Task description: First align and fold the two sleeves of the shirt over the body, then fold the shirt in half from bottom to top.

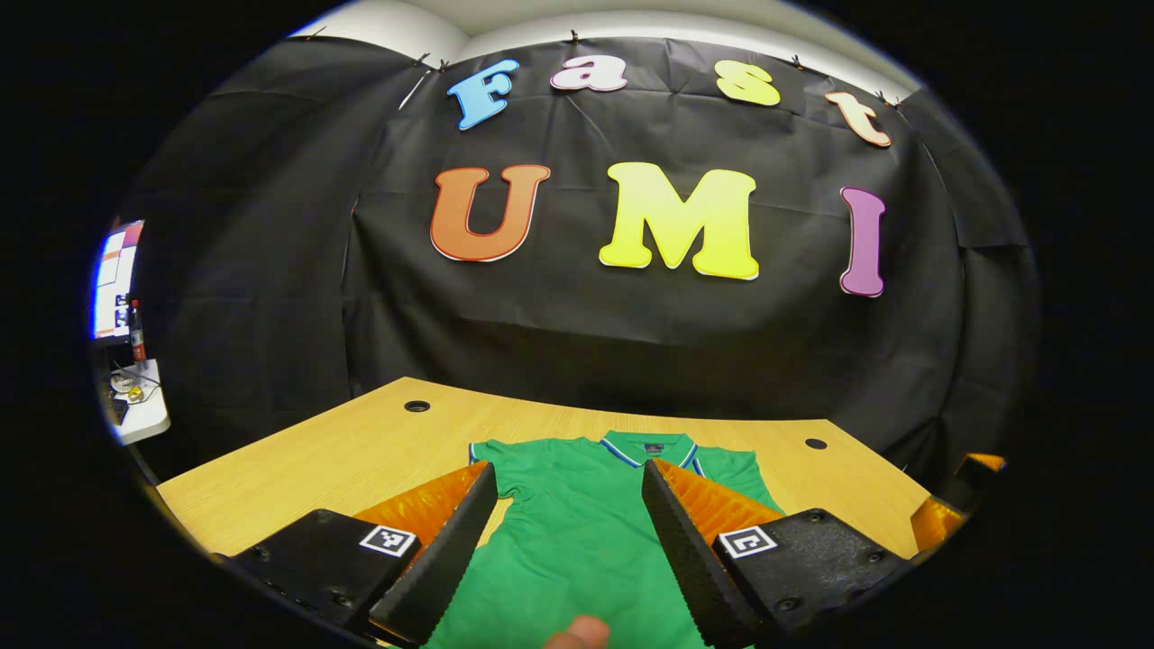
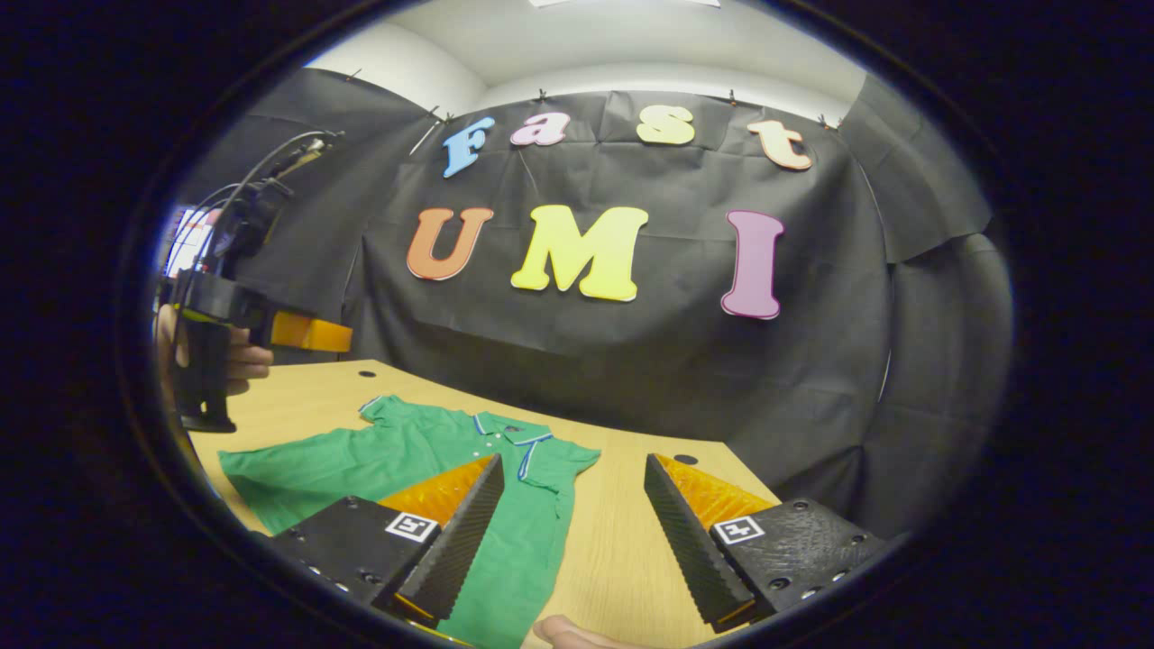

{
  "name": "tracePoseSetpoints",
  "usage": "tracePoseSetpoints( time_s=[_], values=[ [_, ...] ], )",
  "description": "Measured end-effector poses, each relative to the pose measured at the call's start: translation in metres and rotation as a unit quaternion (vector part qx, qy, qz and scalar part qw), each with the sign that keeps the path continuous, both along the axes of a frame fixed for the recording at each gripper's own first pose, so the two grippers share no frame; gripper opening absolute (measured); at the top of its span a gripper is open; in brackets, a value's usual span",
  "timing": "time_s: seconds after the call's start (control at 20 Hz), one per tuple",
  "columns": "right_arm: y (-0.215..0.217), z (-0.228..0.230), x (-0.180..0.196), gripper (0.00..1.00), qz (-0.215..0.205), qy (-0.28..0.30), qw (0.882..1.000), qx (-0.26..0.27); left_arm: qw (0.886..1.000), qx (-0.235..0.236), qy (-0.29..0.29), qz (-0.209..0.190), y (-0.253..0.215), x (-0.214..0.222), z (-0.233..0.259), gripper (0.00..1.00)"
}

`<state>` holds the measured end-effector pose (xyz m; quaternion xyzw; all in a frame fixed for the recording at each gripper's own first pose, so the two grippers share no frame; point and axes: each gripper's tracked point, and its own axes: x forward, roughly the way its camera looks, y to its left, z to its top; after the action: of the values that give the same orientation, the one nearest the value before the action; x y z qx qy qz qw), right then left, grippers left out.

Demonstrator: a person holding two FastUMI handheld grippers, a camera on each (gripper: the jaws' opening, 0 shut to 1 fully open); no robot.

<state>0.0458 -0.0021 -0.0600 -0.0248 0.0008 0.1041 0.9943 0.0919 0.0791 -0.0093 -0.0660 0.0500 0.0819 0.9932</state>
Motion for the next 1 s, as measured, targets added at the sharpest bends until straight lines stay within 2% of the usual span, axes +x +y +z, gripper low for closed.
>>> tracePoseSetpoints(
  time_s=[0.1, 0.2, 0.4, 0.5, 0.65, 0.75, 0.9, 0.95, 1.0],
  values=[
    [0.003, -0.007, -0.003, 0.97, 0.016, 0.007, 1.0, 0.013, 1.0, 0.004, 0.013, 0.003, 0.016, 0.033, -0.007, 1.0],
    [0.002, -0.011, -0.004, 0.95, 0.03, 0.01, 0.999, 0.022, 0.999, 0.004, 0.031, 0.014, 0.038, 0.063, -0.023, 1.0],
    [-0.004, -0.024, 0.0, 0.97, 0.044, 0.022, 0.998, 0.048, 0.995, -0.036, 0.093, 0.03, 0.089, 0.119, -0.085, 1.0],
    [-0.006, -0.032, 0.0, 0.97, 0.058, 0.035, 0.996, 0.063, 0.989, -0.043, 0.129, 0.061, 0.116, 0.13, -0.114, 1.0],
    [0.007, -0.043, -0.006, 0.95, 0.125, 0.065, 0.984, 0.112, 0.984, -0.074, 0.151, 0.065, 0.133, 0.148, -0.141, 1.0],
    [-0.001, -0.05, 0.0, 0.96, 0.12, 0.072, 0.983, 0.118, 0.978, -0.103, 0.17, 0.059, 0.133, 0.154, -0.157, 1.0],
    [0.001, -0.055, -0.002, 0.96, 0.13, 0.079, 0.98, 0.126, 0.973, -0.087, 0.198, 0.085, 0.15, 0.155, -0.177, 0.96],
    [0.005, -0.052, -0.005, 0.96, 0.14, 0.078, 0.978, 0.131, 0.976, -0.092, 0.183, 0.08, 0.15, 0.161, -0.174, 0.88],
    [0.006, -0.05, -0.007, 0.96, 0.147, 0.076, 0.977, 0.134, 0.974, -0.112, 0.181, 0.072, 0.142, 0.164, -0.173, 0.58]
  ],
)
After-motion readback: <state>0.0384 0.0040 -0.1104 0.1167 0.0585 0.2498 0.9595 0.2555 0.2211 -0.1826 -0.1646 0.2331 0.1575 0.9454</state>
